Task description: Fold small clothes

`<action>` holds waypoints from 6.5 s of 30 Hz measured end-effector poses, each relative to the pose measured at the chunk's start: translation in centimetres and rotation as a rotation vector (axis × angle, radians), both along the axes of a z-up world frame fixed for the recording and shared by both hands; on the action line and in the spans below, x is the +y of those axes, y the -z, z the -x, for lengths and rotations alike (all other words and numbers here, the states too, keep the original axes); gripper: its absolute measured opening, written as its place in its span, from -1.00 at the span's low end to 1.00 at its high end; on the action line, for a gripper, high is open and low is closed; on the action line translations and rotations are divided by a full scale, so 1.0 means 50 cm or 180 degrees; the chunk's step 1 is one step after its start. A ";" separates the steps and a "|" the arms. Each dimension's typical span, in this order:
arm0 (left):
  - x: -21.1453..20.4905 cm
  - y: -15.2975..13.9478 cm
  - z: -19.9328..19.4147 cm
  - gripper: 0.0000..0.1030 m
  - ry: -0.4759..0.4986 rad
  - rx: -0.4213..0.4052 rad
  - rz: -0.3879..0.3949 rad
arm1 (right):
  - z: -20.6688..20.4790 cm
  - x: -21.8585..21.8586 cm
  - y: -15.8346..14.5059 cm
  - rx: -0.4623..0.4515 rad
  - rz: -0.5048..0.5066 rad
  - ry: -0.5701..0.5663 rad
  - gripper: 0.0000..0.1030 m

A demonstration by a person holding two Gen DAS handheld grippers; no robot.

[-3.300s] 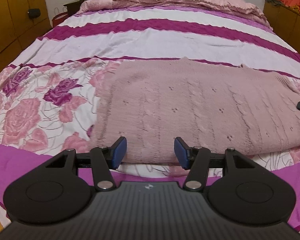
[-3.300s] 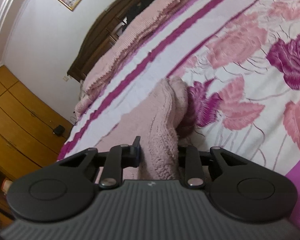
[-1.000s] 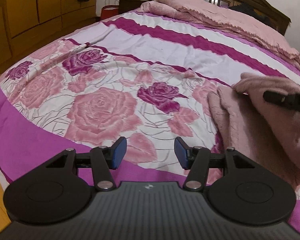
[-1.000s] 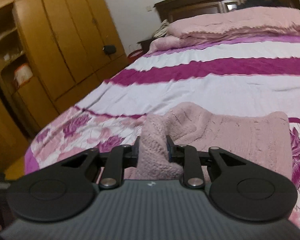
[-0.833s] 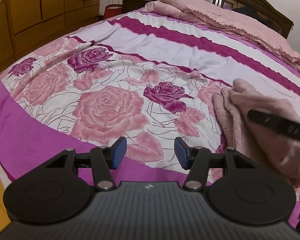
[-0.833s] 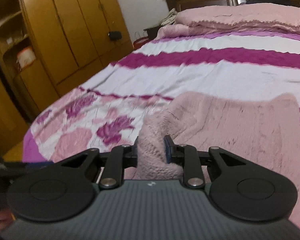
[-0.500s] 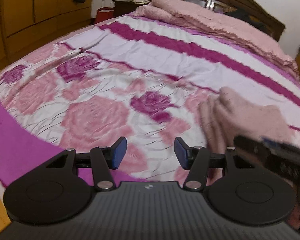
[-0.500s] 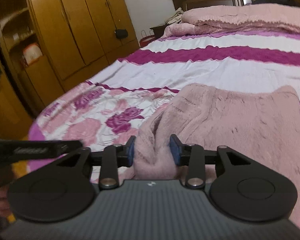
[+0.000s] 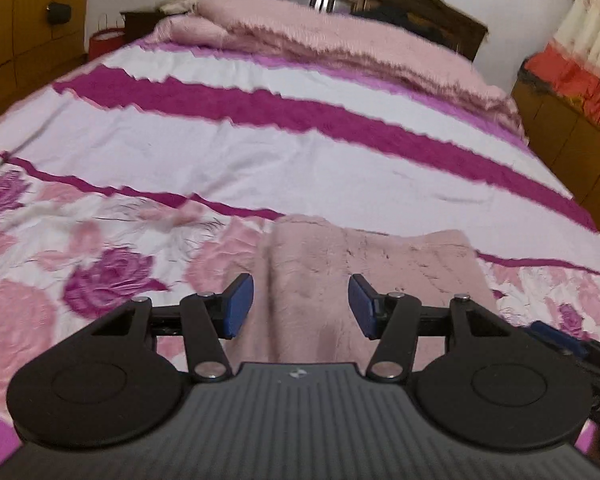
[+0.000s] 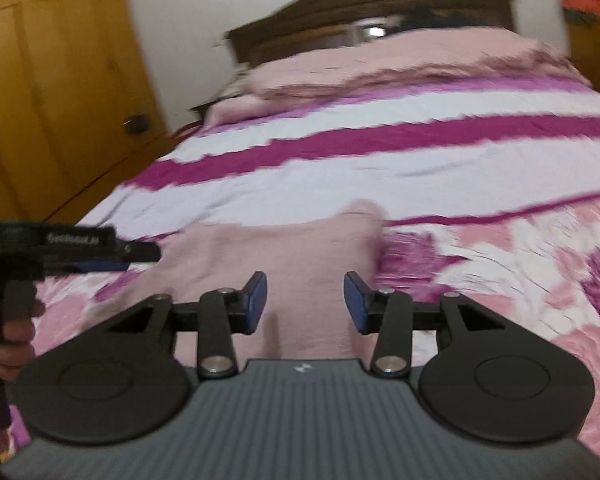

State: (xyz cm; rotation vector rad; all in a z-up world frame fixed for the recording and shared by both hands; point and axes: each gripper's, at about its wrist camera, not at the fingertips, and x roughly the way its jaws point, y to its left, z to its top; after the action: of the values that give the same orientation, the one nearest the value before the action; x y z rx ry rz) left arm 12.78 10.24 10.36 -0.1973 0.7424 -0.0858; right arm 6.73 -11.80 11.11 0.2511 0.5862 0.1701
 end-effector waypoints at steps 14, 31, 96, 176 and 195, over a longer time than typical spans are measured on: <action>0.060 0.032 -0.028 -0.82 -0.0074 -0.0269 0.0154 | -0.057 -0.002 0.061 0.0312 0.0039 0.0060 -0.12; 0.108 0.029 0.034 -0.18 -0.0144 0.0011 0.0330 | -0.013 0.008 0.016 0.0142 0.0050 -0.0081 -0.12; -0.174 0.099 0.136 0.07 0.0999 0.0475 0.0909 | 0.052 -0.253 0.104 0.0726 -0.1031 -0.0137 0.18; -0.299 0.138 0.364 0.61 0.0481 0.0330 -0.0633 | 0.307 -0.136 0.114 0.0446 0.0884 0.0191 0.39; -0.300 0.139 0.365 0.61 0.0480 0.0328 -0.0641 | 0.307 -0.135 0.114 0.0445 0.0886 0.0192 0.40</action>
State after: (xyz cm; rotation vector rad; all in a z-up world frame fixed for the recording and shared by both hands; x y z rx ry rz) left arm -5.48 -4.79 3.39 0.0469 0.8627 -0.1442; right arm -8.64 -18.56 5.40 0.0103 0.7320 0.0114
